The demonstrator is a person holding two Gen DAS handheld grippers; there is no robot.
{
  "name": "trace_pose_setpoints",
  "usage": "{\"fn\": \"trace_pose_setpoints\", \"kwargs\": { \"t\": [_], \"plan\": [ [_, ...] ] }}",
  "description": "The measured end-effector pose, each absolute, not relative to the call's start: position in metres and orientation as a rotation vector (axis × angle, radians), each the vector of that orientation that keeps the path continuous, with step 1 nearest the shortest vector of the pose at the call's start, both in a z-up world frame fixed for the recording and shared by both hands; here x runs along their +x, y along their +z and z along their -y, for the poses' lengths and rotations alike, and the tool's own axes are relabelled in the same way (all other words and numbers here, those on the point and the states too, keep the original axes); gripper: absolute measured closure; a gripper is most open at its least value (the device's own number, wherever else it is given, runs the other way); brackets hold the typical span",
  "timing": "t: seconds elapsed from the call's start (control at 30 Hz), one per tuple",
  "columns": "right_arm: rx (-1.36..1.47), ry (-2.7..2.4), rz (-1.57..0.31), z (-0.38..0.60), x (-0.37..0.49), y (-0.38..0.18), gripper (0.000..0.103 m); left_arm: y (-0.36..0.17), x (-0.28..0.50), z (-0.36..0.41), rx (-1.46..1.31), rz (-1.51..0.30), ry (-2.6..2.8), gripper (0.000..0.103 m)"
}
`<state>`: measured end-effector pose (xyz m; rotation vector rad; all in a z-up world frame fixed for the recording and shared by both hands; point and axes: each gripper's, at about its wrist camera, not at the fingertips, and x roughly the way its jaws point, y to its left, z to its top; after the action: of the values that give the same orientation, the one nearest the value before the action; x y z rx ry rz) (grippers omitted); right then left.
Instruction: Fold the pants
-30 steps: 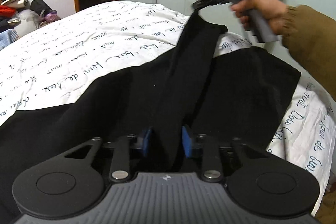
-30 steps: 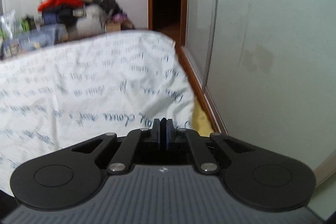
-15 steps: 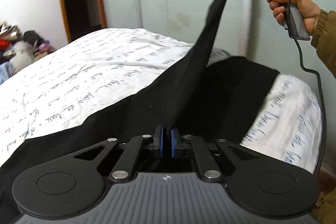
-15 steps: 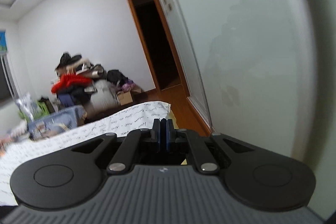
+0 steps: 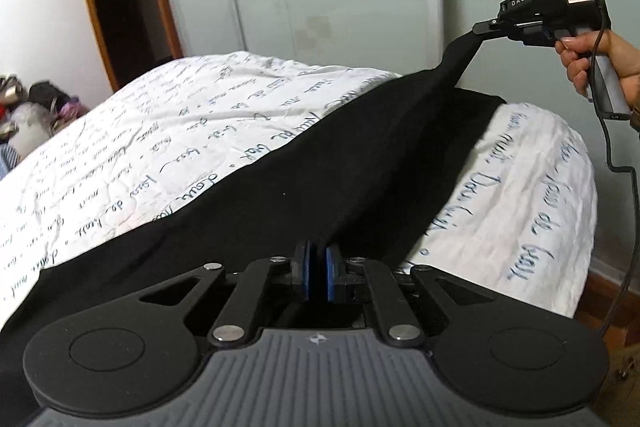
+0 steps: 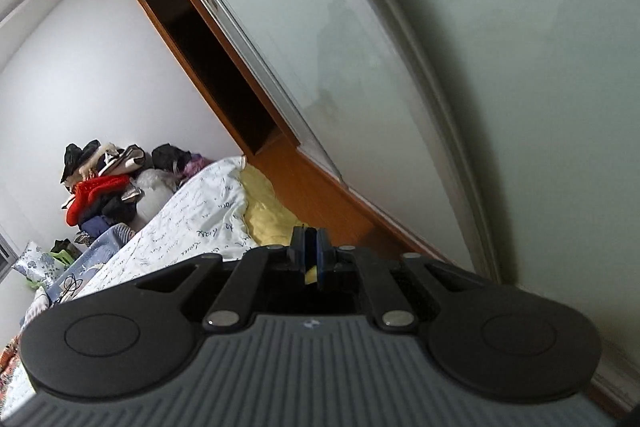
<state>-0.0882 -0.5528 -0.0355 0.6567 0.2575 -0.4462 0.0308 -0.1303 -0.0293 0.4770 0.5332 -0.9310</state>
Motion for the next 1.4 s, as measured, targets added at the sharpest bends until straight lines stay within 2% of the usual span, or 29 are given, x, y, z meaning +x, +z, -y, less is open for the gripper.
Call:
{"fn": "trace_pose_setpoints", "kwargs": {
  "t": [0.07, 0.17, 0.2, 0.23, 0.37, 0.4, 0.57, 0.7, 0.73, 0.8, 0.87, 0.97, 1.07, 1.2, 1.3, 1.4],
  "plan": [
    [0.652, -0.464, -0.265, 0.55, -0.092, -0.04, 0.098, -0.033, 0.028, 0.13, 0.494, -0.542, -0.942, 0.096],
    [0.686, -0.482, -0.343, 0.55, -0.092, -0.059, 0.097, -0.037, 0.026, 0.128, 0.497, -0.573, -0.957, 0.088],
    [0.677, -0.501, -0.384, 0.549, -0.09, -0.065, 0.09, -0.035, 0.025, 0.125, 0.487, -0.576, -0.972, 0.082],
    [0.658, -0.533, -0.411, 0.546, -0.089, -0.068, 0.088, -0.033, 0.024, 0.122, 0.475, -0.578, -0.994, 0.079],
    [0.706, -0.536, -0.367, 0.538, -0.097, -0.067, 0.067, -0.017, 0.018, 0.11, 0.414, -0.548, -1.074, 0.045],
    [0.743, -0.514, -0.349, 0.538, -0.099, -0.066, 0.067, -0.012, 0.016, 0.109, 0.402, -0.525, -1.082, 0.04],
    [0.824, -0.445, -0.33, 0.529, -0.099, -0.066, 0.067, -0.006, 0.025, 0.123, 0.378, -0.464, -0.961, 0.04],
    [0.735, -0.358, -0.376, 0.502, -0.084, -0.062, 0.067, -0.021, 0.054, 0.136, 0.373, -0.544, -0.76, 0.04],
    [0.684, -0.337, -0.397, 0.492, -0.075, -0.059, 0.063, -0.027, 0.058, 0.138, 0.376, -0.561, -0.737, 0.04],
    [0.531, -0.291, -0.442, 0.466, -0.057, -0.055, 0.042, -0.039, 0.062, 0.139, 0.404, -0.619, -0.75, 0.04],
    [0.397, -0.276, -0.506, 0.447, -0.051, -0.06, 0.035, -0.047, 0.055, 0.137, 0.436, -0.642, -0.768, 0.04],
    [0.159, -0.398, -0.627, 0.426, -0.038, -0.069, 0.04, -0.04, 0.043, 0.125, 0.437, -0.551, -0.769, 0.04],
    [0.113, -0.392, -0.55, 0.404, -0.04, -0.05, 0.042, -0.029, 0.059, 0.116, 0.386, -0.508, -0.686, 0.04],
    [0.117, -0.182, -0.517, 0.368, -0.007, -0.038, 0.038, -0.031, 0.101, 0.113, 0.362, -0.575, -0.552, 0.04],
    [-0.009, -0.131, -0.607, 0.344, 0.037, -0.054, 0.036, -0.049, 0.139, 0.114, 0.392, -0.641, -0.467, 0.04],
    [-0.022, -0.192, -0.68, 0.355, 0.062, -0.074, 0.035, -0.058, 0.166, 0.108, 0.388, -0.672, -0.405, 0.037]
  ]
}}
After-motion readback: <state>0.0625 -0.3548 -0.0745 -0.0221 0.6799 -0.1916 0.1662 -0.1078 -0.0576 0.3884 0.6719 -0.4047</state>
